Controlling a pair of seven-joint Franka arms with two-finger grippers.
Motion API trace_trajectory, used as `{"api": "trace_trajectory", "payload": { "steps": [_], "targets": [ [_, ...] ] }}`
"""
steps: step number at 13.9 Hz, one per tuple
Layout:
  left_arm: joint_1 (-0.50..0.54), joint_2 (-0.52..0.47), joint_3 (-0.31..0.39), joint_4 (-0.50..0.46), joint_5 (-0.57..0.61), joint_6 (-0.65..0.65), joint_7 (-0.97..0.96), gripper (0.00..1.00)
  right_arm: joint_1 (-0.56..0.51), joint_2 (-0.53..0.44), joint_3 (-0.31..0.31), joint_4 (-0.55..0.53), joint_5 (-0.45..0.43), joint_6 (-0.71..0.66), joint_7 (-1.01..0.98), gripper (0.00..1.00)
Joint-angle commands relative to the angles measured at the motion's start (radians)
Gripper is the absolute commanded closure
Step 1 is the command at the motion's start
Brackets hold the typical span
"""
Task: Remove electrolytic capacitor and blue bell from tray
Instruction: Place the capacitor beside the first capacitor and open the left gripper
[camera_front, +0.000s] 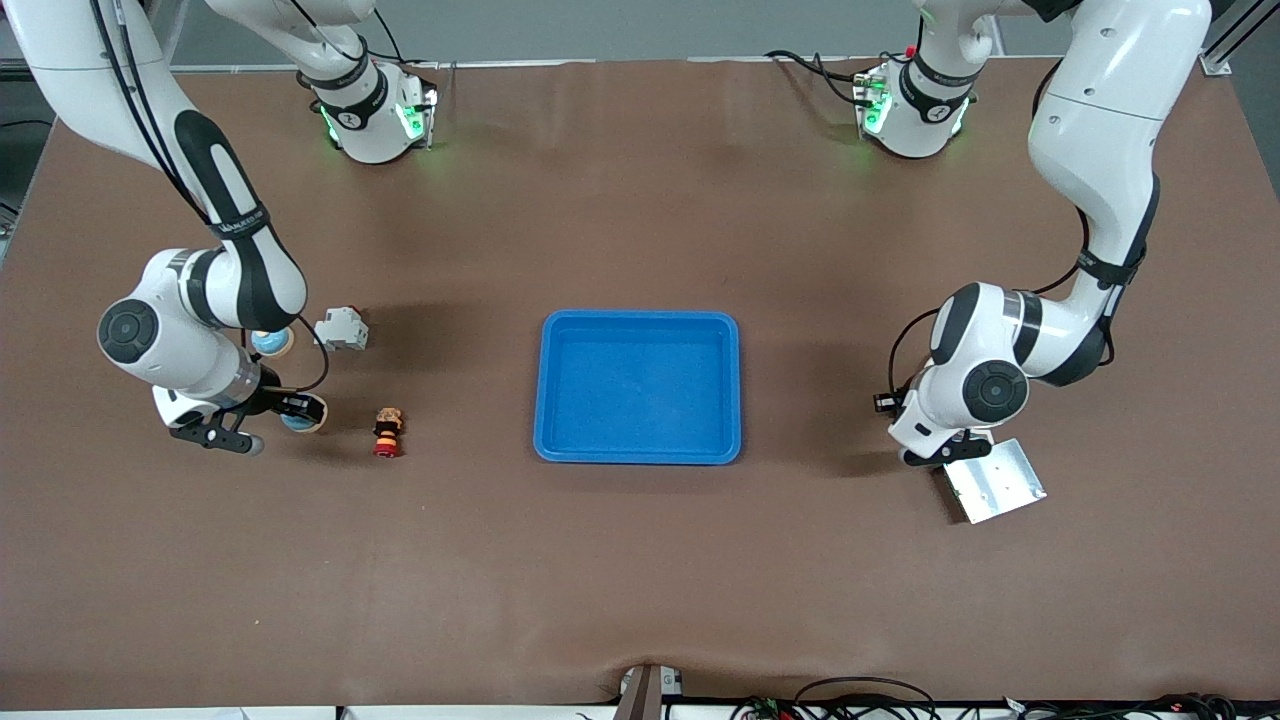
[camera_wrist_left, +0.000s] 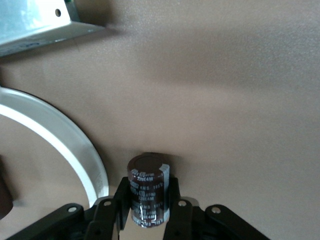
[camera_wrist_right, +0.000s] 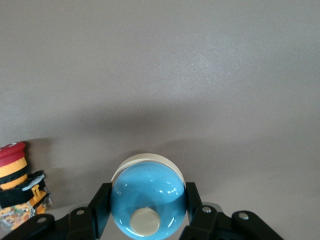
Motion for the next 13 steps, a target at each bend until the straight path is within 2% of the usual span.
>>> {"api": "trace_trajectory", "payload": {
  "steps": [1, 2, 4, 5, 7, 11, 13],
  "targets": [
    [-0.001, 0.012, -0.002, 0.016, 0.026, 0.011, 0.004, 0.91, -0.024, 0.033, 0.019, 0.039, 0.017, 0.000, -0.021, 1.00],
    [-0.001, 0.012, -0.002, 0.016, 0.024, 0.011, 0.001, 0.84, -0.024, 0.039, 0.019, 0.046, 0.017, 0.000, -0.021, 1.00],
    [0.001, 0.011, -0.004, 0.016, 0.024, 0.011, -0.005, 0.50, -0.024, 0.053, 0.019, 0.065, 0.017, -0.001, -0.021, 1.00],
    [0.002, 0.008, -0.004, 0.016, 0.024, 0.011, -0.005, 0.29, -0.024, 0.062, 0.019, 0.072, 0.017, 0.000, -0.021, 1.00],
    [0.001, 0.003, -0.005, 0.016, 0.024, 0.010, -0.006, 0.00, -0.024, 0.076, 0.019, 0.088, 0.017, -0.001, -0.021, 1.00],
    [0.005, -0.034, -0.007, 0.014, 0.023, -0.007, -0.008, 0.00, -0.024, 0.102, 0.019, 0.109, 0.017, -0.001, -0.021, 1.00],
    [0.007, -0.063, -0.011, 0.017, 0.023, -0.064, -0.005, 0.00, -0.024, 0.107, 0.019, 0.115, 0.017, -0.001, -0.021, 1.00]
  ]
}}
